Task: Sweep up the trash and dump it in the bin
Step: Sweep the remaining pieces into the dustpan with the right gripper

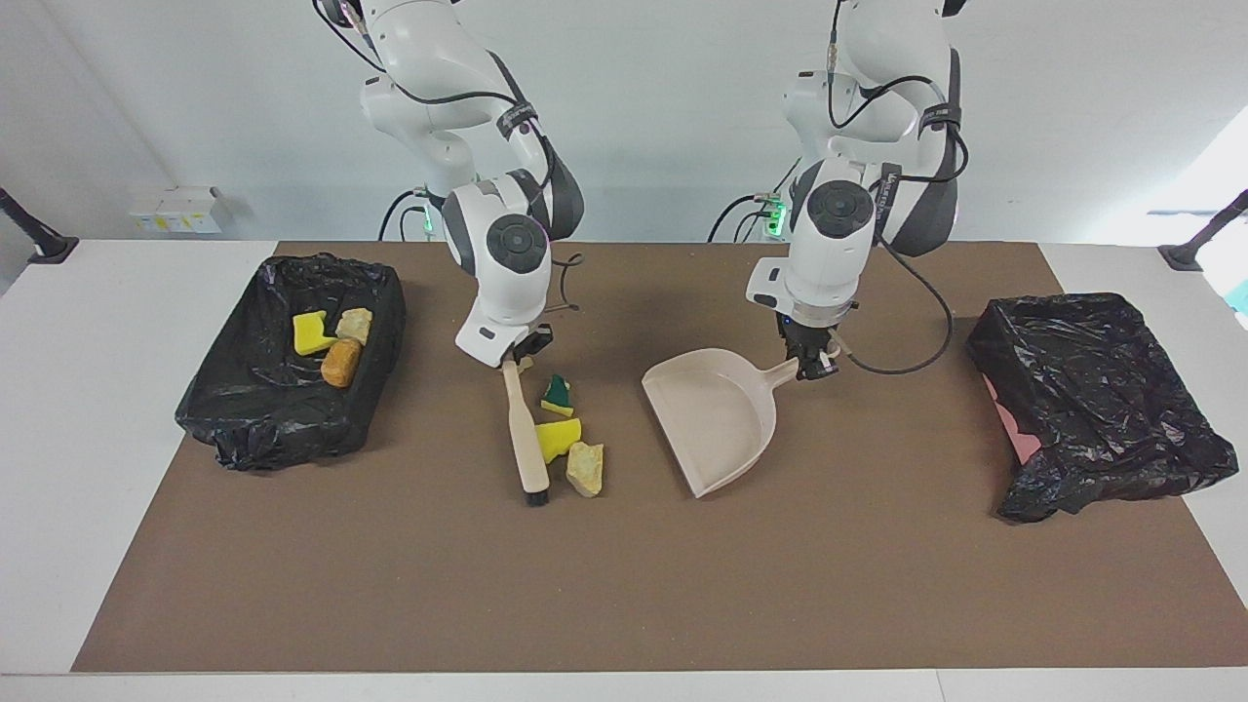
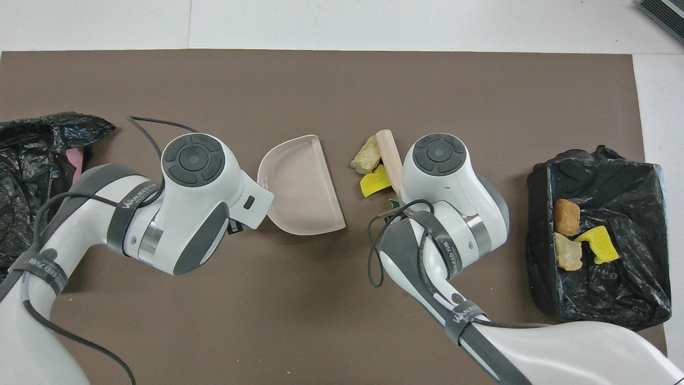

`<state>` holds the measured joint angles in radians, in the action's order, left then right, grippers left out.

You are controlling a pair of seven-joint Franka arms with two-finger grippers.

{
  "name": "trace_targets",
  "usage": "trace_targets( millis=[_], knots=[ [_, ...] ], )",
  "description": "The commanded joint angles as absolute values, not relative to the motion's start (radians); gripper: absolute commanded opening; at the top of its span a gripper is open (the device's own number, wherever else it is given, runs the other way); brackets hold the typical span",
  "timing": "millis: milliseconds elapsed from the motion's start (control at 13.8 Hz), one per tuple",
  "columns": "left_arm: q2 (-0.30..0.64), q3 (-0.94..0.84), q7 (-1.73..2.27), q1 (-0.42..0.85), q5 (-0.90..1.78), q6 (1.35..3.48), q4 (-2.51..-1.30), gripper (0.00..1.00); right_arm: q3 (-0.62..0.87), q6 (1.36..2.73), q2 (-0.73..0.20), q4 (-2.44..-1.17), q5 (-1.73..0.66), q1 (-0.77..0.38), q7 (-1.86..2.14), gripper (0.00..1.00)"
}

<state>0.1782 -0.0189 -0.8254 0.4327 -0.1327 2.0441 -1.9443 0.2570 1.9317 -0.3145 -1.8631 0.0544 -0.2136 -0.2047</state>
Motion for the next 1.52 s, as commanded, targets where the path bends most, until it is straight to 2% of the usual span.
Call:
trace_targets(
  millis=[0,289,506,723,867,1084,1446],
  knots=[
    [0.163,-0.008,-0.816,0.449,-0.15,2.037,-1.971,0.0,0.278,1.91,-0.316,-1.848,-0.026,-0.305,-0.193,0.0],
    [0.166,-0.008,-0.799,0.471,-0.152,2.077,-2.011,0.0,0.293,1.862,-0.278,-1.832,-0.066,-0.39,-0.288,0.0],
    [0.167,-0.009,-0.807,0.459,-0.15,2.111,-2.017,0.0,0.282,1.765,-0.177,-1.838,-0.072,-0.351,-0.373,0.0],
    [0.169,-0.008,-0.85,0.459,-0.152,2.109,-2.014,0.0,0.279,1.62,-0.08,-1.88,-0.066,-0.261,-0.487,0.0],
    [0.169,-0.008,-0.876,0.468,-0.153,2.1,-2.011,0.0,0.279,1.655,-0.019,-1.991,-0.002,-0.259,-0.789,0.0],
    [0.161,-0.009,-0.874,0.512,-0.181,2.085,-2.013,0.0,0.281,1.704,0.063,-2.144,0.005,-0.206,-0.819,0.0],
    [0.138,-0.009,-0.867,0.592,-0.189,2.049,-2.026,0.0,0.282,1.781,0.225,-2.382,0.002,-0.209,-0.857,0.0]
  ],
)
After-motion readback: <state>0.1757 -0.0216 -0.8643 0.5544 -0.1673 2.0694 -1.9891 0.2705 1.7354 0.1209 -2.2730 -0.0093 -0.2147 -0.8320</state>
